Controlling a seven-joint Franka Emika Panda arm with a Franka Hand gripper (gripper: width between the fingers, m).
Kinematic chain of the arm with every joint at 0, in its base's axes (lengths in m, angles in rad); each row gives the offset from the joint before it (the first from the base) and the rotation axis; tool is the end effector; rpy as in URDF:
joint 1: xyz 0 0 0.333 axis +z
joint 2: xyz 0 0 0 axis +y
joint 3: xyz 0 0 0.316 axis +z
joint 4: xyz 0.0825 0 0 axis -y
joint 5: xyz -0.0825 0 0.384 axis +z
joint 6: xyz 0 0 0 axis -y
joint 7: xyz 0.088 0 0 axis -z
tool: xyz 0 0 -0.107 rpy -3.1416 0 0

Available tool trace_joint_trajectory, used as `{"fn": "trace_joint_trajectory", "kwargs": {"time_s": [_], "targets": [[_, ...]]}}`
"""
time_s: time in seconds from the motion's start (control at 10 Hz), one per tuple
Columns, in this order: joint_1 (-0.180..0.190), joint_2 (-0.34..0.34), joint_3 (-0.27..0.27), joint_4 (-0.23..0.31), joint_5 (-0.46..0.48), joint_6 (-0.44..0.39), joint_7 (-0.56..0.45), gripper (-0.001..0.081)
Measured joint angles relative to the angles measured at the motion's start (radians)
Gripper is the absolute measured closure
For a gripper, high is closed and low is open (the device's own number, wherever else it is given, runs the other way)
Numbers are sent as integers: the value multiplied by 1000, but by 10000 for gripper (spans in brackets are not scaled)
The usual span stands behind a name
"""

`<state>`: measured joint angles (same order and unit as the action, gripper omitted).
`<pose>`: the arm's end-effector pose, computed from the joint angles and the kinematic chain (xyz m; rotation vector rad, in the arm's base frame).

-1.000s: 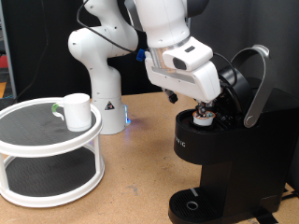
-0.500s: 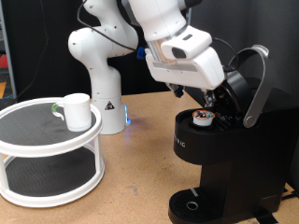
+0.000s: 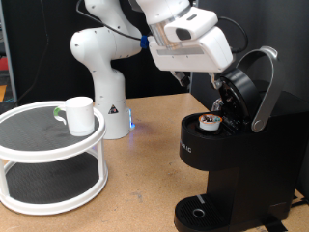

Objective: Make a cup of coffee with the keurig machine

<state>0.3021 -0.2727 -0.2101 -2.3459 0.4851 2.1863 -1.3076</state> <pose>0.4695 0.0573 0.4523 -2.3349 -1.4968 -0.4873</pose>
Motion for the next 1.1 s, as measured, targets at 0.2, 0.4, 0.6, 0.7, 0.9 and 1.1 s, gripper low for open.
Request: {"fn": "trace_joint_trajectory", "kwargs": {"time_s": [0.2,0.4,0.6,0.7,0.9,1.1], "targets": [[-7,-16,-5,5,-1,-18,0,0],[-6,-13,-3,-3,8,29,4,0],[-6,-12,0,-31,93,189,32,0],[-6,-12,-4,-34,153,230,38,0],[-9,-13,-31,-15,200,198,53,0],[-27,-14,-57,35,187,84,107,0]]}}
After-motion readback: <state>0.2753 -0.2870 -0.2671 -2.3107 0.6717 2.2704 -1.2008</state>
